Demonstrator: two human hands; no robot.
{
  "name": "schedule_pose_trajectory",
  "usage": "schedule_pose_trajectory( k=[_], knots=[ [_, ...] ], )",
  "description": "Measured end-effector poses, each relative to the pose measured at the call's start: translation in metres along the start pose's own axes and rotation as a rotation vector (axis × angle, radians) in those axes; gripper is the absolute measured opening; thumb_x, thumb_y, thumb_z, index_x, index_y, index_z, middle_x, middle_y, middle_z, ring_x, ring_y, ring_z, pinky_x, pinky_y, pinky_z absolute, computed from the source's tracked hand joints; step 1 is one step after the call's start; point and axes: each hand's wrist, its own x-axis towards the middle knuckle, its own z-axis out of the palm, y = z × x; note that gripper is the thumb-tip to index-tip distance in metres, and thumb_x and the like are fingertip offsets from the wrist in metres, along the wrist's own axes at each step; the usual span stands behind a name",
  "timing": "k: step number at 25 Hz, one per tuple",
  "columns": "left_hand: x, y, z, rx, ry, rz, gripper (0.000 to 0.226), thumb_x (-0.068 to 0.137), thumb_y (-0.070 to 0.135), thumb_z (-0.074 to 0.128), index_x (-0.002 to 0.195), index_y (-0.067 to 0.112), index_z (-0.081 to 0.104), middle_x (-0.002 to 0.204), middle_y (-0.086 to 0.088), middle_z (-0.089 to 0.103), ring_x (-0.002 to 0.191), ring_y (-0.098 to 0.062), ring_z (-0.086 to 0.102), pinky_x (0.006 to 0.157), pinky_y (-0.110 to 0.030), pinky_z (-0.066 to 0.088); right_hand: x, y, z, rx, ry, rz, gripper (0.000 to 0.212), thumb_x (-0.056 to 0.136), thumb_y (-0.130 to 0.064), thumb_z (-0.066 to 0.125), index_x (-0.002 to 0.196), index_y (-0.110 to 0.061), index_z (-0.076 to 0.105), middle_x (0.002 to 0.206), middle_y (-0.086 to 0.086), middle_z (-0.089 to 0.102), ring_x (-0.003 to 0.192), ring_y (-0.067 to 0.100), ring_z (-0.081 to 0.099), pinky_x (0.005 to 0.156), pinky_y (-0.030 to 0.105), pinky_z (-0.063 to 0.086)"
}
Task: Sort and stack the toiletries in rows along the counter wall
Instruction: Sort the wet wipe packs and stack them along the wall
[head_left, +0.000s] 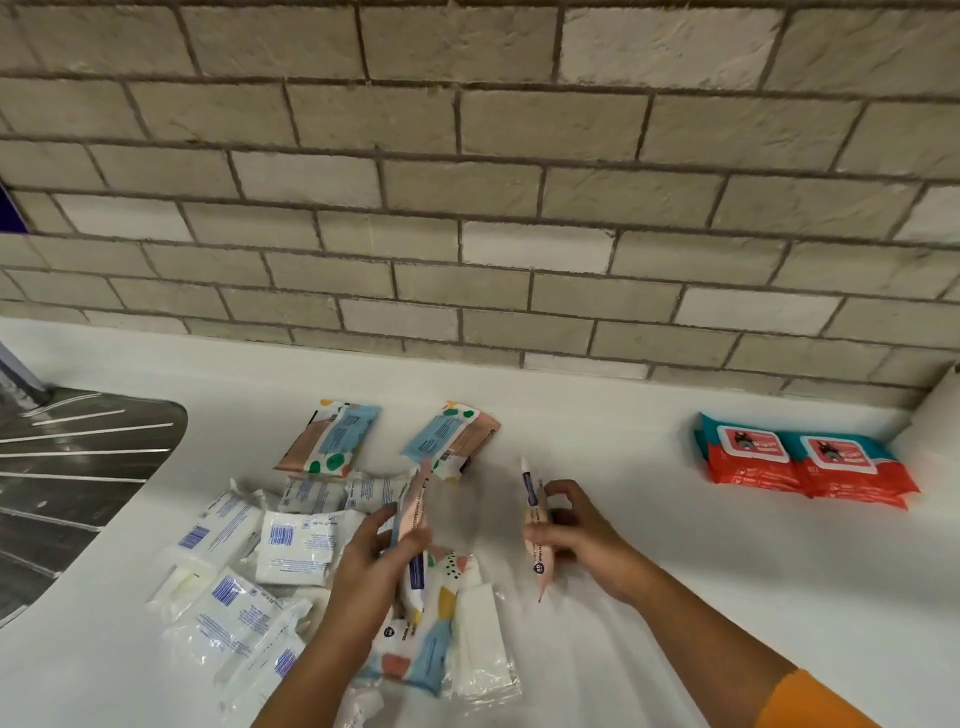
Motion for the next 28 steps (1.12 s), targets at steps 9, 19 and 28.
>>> schedule_pose_trajectory(
  k=[9,19,28],
  knots=[
    [0.012,0.008,0.07,-0.689,-0.192,-0.21,0.086,0.055,0.035,0.091,0.132,0.01,0.061,0.119,-0.019,0.067,0.108,-0.036,0.064,0.101,-0.05,0.048,-0.074,0.029,-0.037,0.881,-0.021,0.249,0.051,0.087,-0.009,0.048,0.137,-0.008,0.06,0.135,0.024,0.065,0.124,0.048,0.06,0.112,0.066,0.038],
    [-0.013,0.017,0.171,-0.817,-0.385,-0.294,0.04,0.094,0.021,0.043,0.1,0.009,0.08,0.116,-0.021,0.072,0.096,-0.034,0.074,0.098,-0.051,0.053,-0.107,0.028,-0.12,0.734,0.101,0.102,0.046,0.098,0.004,0.046,0.14,-0.011,0.053,0.133,0.017,0.068,0.122,0.038,0.066,0.102,0.058,0.053],
    [-0.044,0.006,0.253,-0.66,-0.433,-0.353,0.041,0.089,0.01,0.042,0.121,0.0,0.064,0.119,-0.025,0.07,0.099,-0.035,0.073,0.075,-0.04,0.063,-0.134,0.048,-0.214,0.681,0.333,0.127,0.03,0.1,-0.018,0.057,0.129,-0.023,0.063,0.116,0.008,0.077,0.104,0.035,0.072,0.08,0.044,0.056]
  ],
)
